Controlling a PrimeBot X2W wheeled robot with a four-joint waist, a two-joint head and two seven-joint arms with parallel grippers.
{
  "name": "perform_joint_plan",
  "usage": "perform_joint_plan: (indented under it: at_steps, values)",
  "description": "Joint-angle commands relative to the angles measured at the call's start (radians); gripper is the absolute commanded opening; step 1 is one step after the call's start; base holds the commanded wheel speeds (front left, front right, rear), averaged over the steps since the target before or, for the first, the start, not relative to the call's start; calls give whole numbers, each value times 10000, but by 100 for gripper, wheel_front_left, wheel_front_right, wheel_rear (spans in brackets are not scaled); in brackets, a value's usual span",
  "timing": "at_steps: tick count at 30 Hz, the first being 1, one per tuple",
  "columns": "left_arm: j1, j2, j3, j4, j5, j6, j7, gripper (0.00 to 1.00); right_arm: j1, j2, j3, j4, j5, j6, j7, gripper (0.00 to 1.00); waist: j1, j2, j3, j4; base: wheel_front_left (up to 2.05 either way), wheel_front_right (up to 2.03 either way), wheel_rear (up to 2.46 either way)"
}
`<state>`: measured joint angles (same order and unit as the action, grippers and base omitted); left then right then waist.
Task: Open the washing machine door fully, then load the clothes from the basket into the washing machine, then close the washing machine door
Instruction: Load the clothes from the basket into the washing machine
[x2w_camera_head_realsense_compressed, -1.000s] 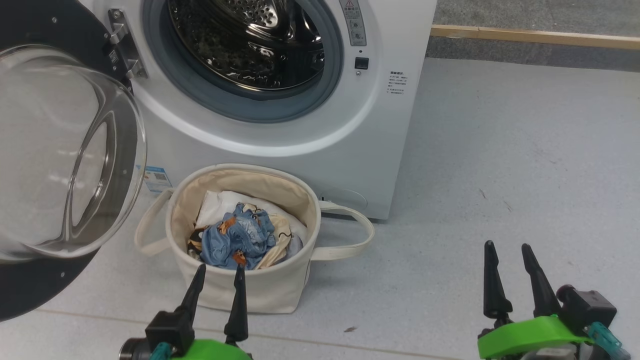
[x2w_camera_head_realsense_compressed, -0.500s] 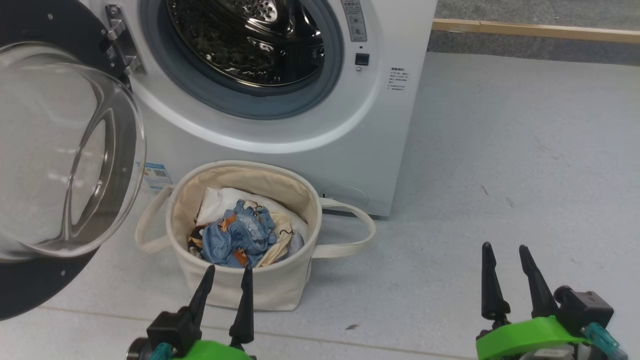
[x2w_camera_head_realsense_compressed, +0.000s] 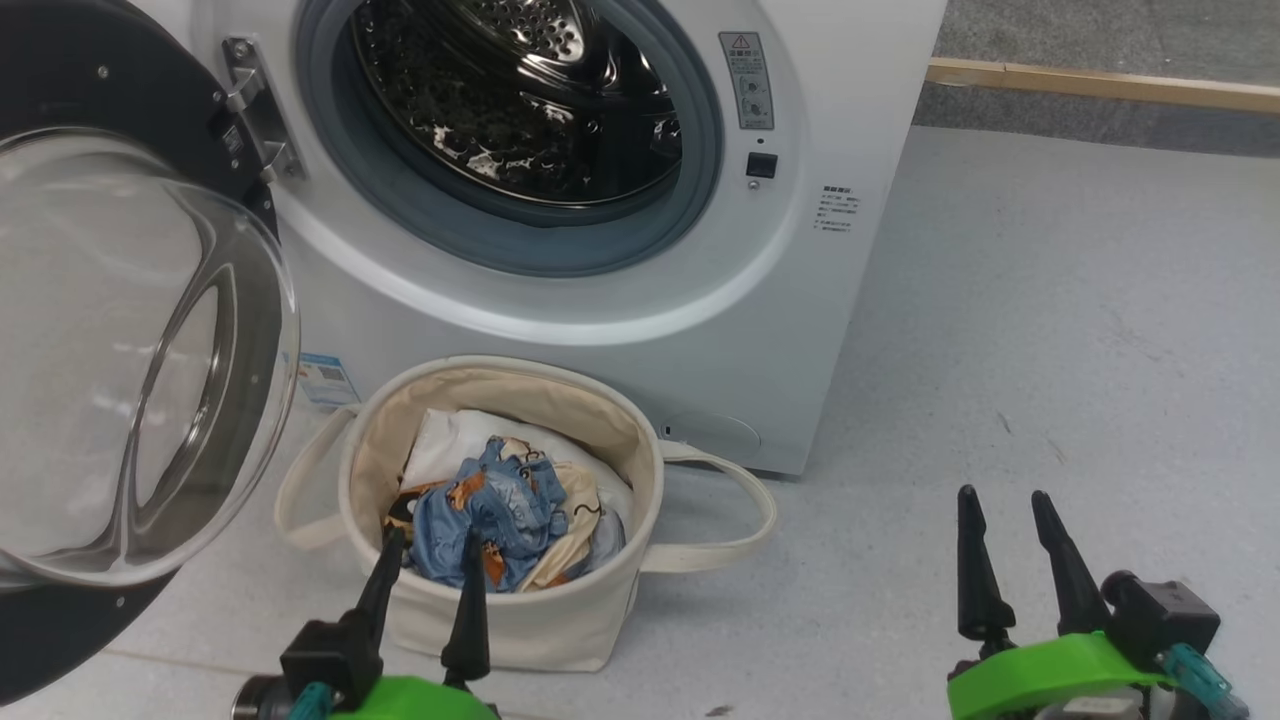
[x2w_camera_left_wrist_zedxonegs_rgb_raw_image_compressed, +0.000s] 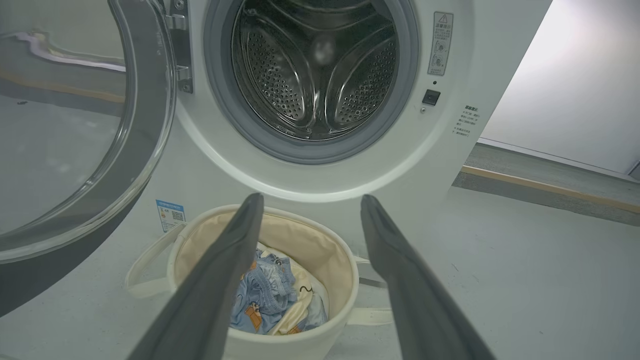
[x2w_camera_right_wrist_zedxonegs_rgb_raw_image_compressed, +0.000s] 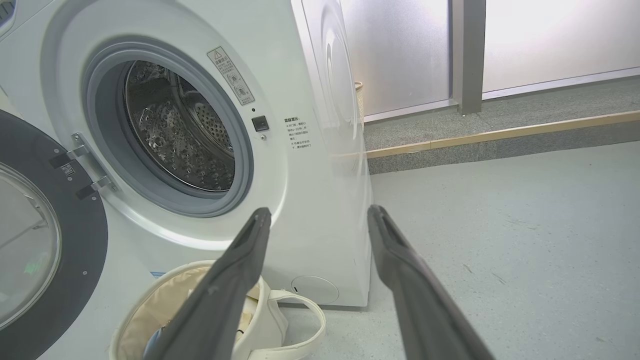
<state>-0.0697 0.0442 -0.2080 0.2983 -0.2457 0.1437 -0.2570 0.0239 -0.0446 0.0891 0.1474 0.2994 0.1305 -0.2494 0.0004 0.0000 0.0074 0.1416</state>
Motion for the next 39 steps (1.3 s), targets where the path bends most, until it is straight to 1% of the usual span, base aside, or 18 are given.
perform_joint_plan:
  at_steps: [1,10,15,18,22,27,29,31,34,35,39]
  values:
    - [-376,60,291,-276,88,-6,-48,100,-377,-57,273,-303,-12,2,-124,100,-4,0,-1,7,55,-55,0]
    - [-381,60,201,-191,169,73,-48,100,-375,-57,492,-349,-139,2,-124,100,-4,0,188,-28,9,-9,0]
    - [-611,60,173,77,210,86,-48,100,-449,-57,623,-488,-389,2,-124,100,-4,0,630,-208,0,0,0]
    - [-912,60,230,460,202,-7,-48,100,-517,-57,598,-632,-467,2,-124,100,-4,0,1032,-368,0,0,0]
    - [-1598,74,371,1502,509,-247,-48,100,-698,-56,507,-674,-681,2,-124,100,-4,0,1798,-618,0,0,0]
    - [-3001,174,299,3167,1058,-687,-48,100,-1137,-56,448,-907,-849,2,-124,100,-4,0,3115,-944,0,0,0]
    - [-3703,432,-79,3913,1737,-625,-48,100,-1369,-56,405,-1019,-932,2,-124,100,-4,0,3701,-1073,0,0,0]
    - [-4424,538,-422,4630,2230,-538,-48,100,-1636,-56,321,-1104,-1132,2,-124,100,-4,0,4281,-1193,0,0,0]
    - [-5474,603,-597,5568,2486,-489,-48,100,-2046,-56,218,-1286,-1308,2,-124,100,-4,0,5115,-1348,0,0,0]
    - [-5474,603,-597,5568,2486,-489,-48,100,-2046,-56,218,-1286,-1308,2,-124,100,-4,0,5115,-1348,0,0,0]
    - [-6808,776,-757,7002,2722,-427,-48,100,-2519,-56,183,-1539,-1407,2,-124,100,-4,0,6121,-1492,0,0,0]
